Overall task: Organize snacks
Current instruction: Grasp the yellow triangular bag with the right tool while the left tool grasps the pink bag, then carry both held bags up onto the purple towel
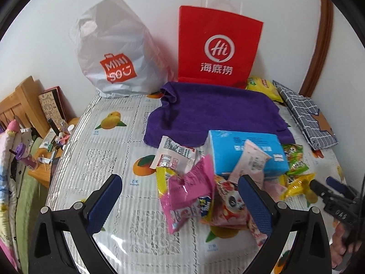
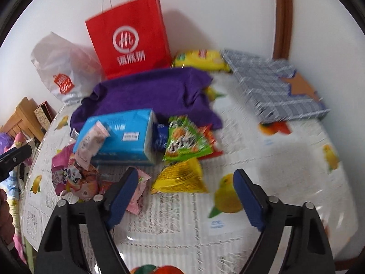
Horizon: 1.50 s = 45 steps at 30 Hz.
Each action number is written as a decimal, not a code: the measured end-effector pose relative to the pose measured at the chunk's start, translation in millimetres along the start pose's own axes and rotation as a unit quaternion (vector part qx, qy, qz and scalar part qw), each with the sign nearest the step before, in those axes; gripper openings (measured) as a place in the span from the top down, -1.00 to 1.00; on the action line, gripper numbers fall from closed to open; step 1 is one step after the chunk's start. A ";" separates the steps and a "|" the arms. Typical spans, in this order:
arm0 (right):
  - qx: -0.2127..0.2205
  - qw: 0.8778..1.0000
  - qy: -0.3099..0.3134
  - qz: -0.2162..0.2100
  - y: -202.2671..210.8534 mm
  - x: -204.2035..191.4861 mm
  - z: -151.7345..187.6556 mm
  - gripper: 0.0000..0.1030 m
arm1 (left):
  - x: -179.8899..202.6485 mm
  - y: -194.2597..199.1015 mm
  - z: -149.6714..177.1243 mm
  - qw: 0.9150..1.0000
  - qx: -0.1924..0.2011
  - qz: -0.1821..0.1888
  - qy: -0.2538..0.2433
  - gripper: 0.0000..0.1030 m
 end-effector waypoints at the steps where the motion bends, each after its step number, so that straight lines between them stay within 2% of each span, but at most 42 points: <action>1: -0.006 1.000 0.000 -0.002 -8.7 -1.6 0.8 -0.62 | -1.5 -4.4 0.2 1.000 -0.002 0.002 0.003 -0.98; 5: -0.030 1.000 -0.004 0.006 -43.9 -3.0 4.8 -0.44 | -7.4 -21.3 2.2 1.000 -0.014 0.012 0.011 -0.98; 14: -0.054 0.998 -0.025 0.010 -81.0 7.5 15.4 -0.34 | -21.1 -45.2 9.4 0.999 -0.033 0.023 0.013 -0.98; 20: -0.044 0.999 -0.007 0.024 -70.3 10.8 15.2 -0.18 | -25.3 -54.3 16.1 0.998 -0.046 0.029 0.010 -0.98; 27: -0.041 0.999 -0.024 0.014 -56.4 22.8 12.7 -0.18 | -17.0 -59.0 18.5 0.997 -0.055 0.046 0.006 -0.96; 35: -0.040 0.999 -0.019 0.023 -48.8 31.7 16.6 -0.18 | 0.5 -81.3 21.2 0.994 -0.086 0.067 0.002 -0.94; 38: -0.041 0.999 -0.022 0.025 -47.5 37.4 18.0 -0.18 | 6.8 -92.1 26.2 0.992 -0.106 0.063 -0.010 -0.75; 39: -0.043 0.998 -0.023 0.027 -47.4 39.4 18.7 -0.18 | 7.9 -95.2 28.3 0.991 -0.113 0.068 -0.010 -0.59; 42: -0.044 0.998 -0.023 0.028 -46.4 42.0 20.0 -0.18 | 8.2 -97.8 32.6 0.989 -0.121 0.088 0.001 -0.35; 43: -0.044 0.998 -0.023 0.028 -45.8 42.5 20.0 -0.18 | 7.5 -97.2 33.0 0.988 -0.122 0.090 0.004 -0.16; 45: -0.042 0.998 -0.022 0.029 -43.8 43.1 20.0 -0.18 | 6.2 -93.9 33.9 0.989 -0.121 0.090 0.003 -0.16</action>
Point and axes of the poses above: each gripper's, at about its wrist camera, not at the fingertips, and y roughly against the way its jaws point, x to its right, z to its underside, the point moved 4 cm from there along -y, roughly the way its jaws point, and after that the axes turned 7 degrees about -y, right-handed, at the moved point
